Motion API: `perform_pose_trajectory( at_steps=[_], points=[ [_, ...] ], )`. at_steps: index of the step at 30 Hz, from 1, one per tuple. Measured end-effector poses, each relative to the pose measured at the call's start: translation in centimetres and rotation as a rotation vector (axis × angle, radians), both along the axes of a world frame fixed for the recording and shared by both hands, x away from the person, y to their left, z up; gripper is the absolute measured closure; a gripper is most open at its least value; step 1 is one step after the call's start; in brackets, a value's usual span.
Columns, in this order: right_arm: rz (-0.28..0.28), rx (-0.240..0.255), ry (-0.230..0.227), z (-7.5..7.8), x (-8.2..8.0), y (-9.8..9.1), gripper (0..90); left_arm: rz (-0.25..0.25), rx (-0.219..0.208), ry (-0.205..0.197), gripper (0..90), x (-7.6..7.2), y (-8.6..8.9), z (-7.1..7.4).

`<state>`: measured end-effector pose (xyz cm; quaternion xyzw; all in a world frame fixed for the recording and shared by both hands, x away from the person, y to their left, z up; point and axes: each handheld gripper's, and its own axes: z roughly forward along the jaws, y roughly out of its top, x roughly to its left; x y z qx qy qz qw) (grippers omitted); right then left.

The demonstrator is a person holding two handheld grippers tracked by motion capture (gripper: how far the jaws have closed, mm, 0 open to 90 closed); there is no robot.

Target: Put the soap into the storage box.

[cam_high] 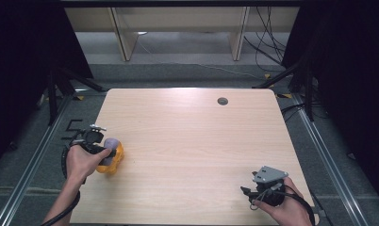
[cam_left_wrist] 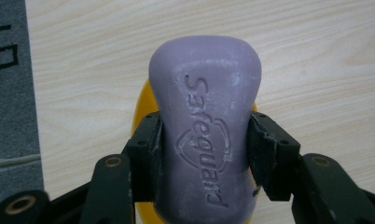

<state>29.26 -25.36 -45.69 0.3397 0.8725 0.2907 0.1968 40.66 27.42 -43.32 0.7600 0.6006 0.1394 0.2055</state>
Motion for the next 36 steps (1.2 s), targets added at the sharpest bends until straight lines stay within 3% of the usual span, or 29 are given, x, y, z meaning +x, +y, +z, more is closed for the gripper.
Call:
perform_pose_trajectory(
  at_steps=[7,9,11,19,20,31,34,35,36],
  points=[
    [0.001,-0.001,0.001,0.0,0.0,0.0,34.8,-0.005,0.001,0.020,49.2,0.1,-0.1,-0.7],
    [0.000,-0.001,0.002,0.0,0.0,0.0,34.8,0.029,-0.022,0.023,49.2,0.0,-0.3,-1.3],
    [0.008,-0.007,-0.001,0.0,0.1,0.0,34.8,0.029,-0.021,0.024,49.2,0.1,-0.3,-1.6],
    [0.010,-0.008,-0.001,0.0,0.1,0.0,34.8,0.019,-0.010,0.048,49.0,0.4,-0.1,-2.4],
    [0.010,-0.008,0.000,0.0,0.1,0.0,34.8,-0.004,0.016,0.046,49.0,0.5,0.1,-2.5],
    [0.012,-0.010,-0.001,0.0,0.1,0.0,34.8,0.015,-0.005,0.052,48.2,0.5,0.0,-2.6],
    [0.013,-0.010,0.000,0.0,0.1,0.0,34.7,0.045,-0.036,0.018,46.3,0.3,0.0,-2.1],
    [0.013,-0.010,0.000,0.0,0.1,0.0,34.7,0.045,-0.036,0.018,44.7,0.3,0.0,-2.1],
    [0.013,-0.010,0.001,0.0,0.1,0.0,34.7,0.004,-0.007,0.014,43.3,0.3,0.3,-1.4]
  ],
)
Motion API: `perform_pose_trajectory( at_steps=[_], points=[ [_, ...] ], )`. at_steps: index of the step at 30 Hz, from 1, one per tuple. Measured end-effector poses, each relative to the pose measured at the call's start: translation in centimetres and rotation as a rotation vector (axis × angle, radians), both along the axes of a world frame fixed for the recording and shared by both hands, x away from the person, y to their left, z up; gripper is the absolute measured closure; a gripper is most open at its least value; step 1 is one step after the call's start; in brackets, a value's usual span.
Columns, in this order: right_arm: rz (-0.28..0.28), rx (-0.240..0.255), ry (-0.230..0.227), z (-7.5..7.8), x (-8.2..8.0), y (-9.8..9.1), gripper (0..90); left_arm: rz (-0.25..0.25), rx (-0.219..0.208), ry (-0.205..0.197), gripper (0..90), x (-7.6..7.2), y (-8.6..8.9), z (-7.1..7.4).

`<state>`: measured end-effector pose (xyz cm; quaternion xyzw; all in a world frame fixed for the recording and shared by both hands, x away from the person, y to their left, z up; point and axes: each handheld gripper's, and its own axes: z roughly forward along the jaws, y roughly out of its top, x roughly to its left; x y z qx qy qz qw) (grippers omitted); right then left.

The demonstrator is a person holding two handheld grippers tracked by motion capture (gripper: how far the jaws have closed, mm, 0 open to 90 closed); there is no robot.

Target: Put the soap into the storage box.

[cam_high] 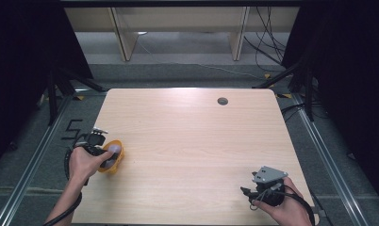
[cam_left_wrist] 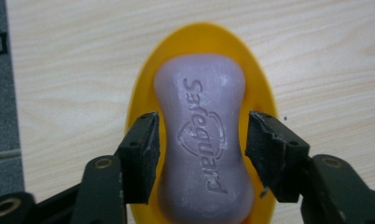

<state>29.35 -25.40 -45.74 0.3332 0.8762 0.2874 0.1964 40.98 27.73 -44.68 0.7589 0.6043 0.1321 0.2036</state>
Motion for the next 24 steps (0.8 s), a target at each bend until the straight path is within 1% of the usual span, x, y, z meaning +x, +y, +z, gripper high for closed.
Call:
perform_pose_trajectory(
  at_steps=[1,2,3,4,5,6,8,11,12,13,16,18,19,20,21,22,23,24],
  points=[
    [0.001,-0.001,0.000,0.0,0.0,0.0,34.7,0.000,0.000,0.000,42.1,0.0,0.0,0.0],
    [0.001,0.000,0.000,0.0,0.0,0.0,34.7,0.000,-0.001,-0.019,41.5,-0.3,0.0,0.6],
    [0.001,-0.001,-0.002,0.0,0.0,0.0,34.7,0.007,-0.008,-0.035,41.2,-0.6,0.0,0.9],
    [0.000,-0.001,-0.002,0.0,0.0,0.0,34.7,0.001,-0.013,-0.055,41.1,-0.9,0.0,1.1],
    [0.000,-0.001,-0.002,0.0,0.0,0.0,34.7,-0.003,-0.022,-0.085,41.1,-1.2,0.0,1.3],
    [-0.001,0.000,-0.002,0.0,0.0,0.0,34.7,-0.011,-0.020,-0.098,41.1,-1.6,0.1,1.5],
    [-0.001,0.001,-0.002,0.0,0.0,0.0,34.6,-0.007,-0.042,-0.142,41.1,-2.4,0.0,1.8],
    [0.003,0.000,-0.004,0.0,0.0,0.0,34.4,-0.013,-0.057,-0.200,40.9,-3.8,0.0,2.1],
    [0.003,-0.001,-0.005,0.0,0.0,0.0,34.4,-0.015,-0.062,-0.213,40.9,-4.2,-0.1,2.1],
    [0.003,-0.001,-0.005,0.0,0.0,0.0,34.4,-0.023,-0.072,-0.222,40.8,-4.9,0.0,2.0],
    [0.001,-0.001,-0.007,0.0,0.0,0.0,34.3,-0.032,-0.086,-0.254,40.8,-6.5,-0.1,1.6],
    [0.001,-0.001,-0.008,0.0,0.0,0.0,34.3,-0.027,-0.107,-0.274,40.2,-7.5,-0.2,1.0],
    [0.001,-0.001,-0.008,0.0,0.0,0.0,34.3,-0.031,-0.103,-0.280,40.1,-8.0,-0.2,0.7],
    [0.000,-0.001,-0.007,0.0,0.0,0.0,34.3,-0.026,-0.107,-0.294,40.1,-8.5,-0.3,0.4],
    [0.000,-0.001,-0.007,0.0,0.0,0.0,34.3,-0.026,-0.107,-0.294,40.0,-8.5,-0.3,0.4],
    [0.000,-0.001,-0.007,0.0,0.0,0.0,34.3,-0.023,-0.117,-0.310,40.0,-9.2,-0.3,-0.1],
    [0.002,0.000,-0.006,0.0,0.0,0.0,34.3,0.011,-0.145,-0.355,39.1,-10.2,-0.5,-1.0],
    [0.004,0.000,-0.007,0.0,0.0,0.0,34.3,0.011,-0.145,-0.355,39.2,-10.2,-0.5,-1.0]
  ],
)
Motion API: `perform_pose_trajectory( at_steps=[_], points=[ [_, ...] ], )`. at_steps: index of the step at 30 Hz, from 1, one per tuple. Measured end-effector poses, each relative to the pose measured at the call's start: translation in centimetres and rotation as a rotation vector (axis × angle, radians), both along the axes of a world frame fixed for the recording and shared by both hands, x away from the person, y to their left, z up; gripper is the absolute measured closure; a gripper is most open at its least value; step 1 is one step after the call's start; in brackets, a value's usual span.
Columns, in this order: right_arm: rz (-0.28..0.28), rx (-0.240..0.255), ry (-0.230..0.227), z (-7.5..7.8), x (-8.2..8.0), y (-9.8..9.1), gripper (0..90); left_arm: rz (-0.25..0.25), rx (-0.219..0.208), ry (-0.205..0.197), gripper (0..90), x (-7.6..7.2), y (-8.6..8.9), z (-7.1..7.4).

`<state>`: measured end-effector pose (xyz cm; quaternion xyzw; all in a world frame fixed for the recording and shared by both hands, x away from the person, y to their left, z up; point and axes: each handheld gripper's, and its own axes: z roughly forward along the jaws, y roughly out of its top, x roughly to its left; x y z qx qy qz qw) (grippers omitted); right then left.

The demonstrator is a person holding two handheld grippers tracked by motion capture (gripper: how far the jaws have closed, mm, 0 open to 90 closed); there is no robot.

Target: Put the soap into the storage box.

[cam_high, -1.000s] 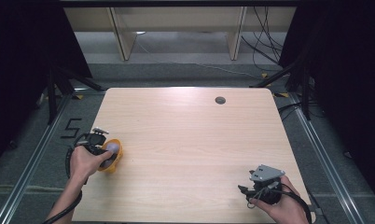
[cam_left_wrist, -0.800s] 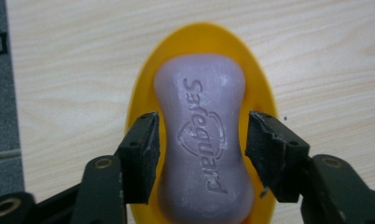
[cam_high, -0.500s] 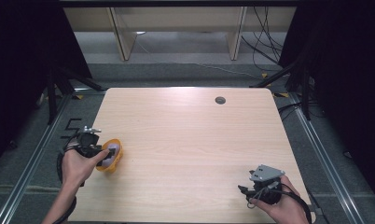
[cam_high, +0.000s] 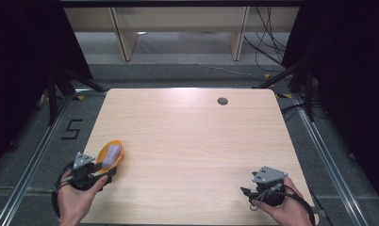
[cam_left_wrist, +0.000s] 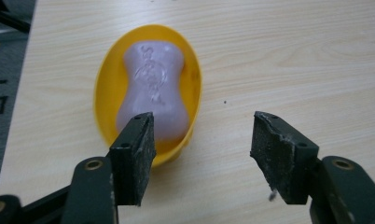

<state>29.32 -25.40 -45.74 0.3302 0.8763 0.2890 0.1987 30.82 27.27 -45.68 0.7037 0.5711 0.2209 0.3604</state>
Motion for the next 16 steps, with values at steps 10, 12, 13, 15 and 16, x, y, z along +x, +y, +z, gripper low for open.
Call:
perform_pose_trajectory(
  at_steps=[10,12,13,15,16],
  points=[
    [0.023,-0.005,-0.015,0.0,0.0,0.1,34.3,0.036,-0.034,-0.107,43.4,-3.1,0.1,-2.5],
    [0.020,-0.005,-0.013,0.0,0.0,0.0,34.3,0.040,-0.048,-0.126,46.0,-3.2,0.2,-2.4],
    [0.022,-0.003,-0.014,0.0,0.1,0.0,34.3,0.044,-0.041,-0.127,47.4,-3.3,0.3,-2.3],
    [0.016,-0.002,-0.014,0.0,0.1,0.0,34.3,0.046,-0.041,-0.135,49.9,-3.4,0.4,-2.3],
    [0.014,-0.001,-0.015,0.0,0.1,0.0,34.2,0.046,-0.041,-0.135,50.9,-3.4,0.4,-2.3]
  ],
)
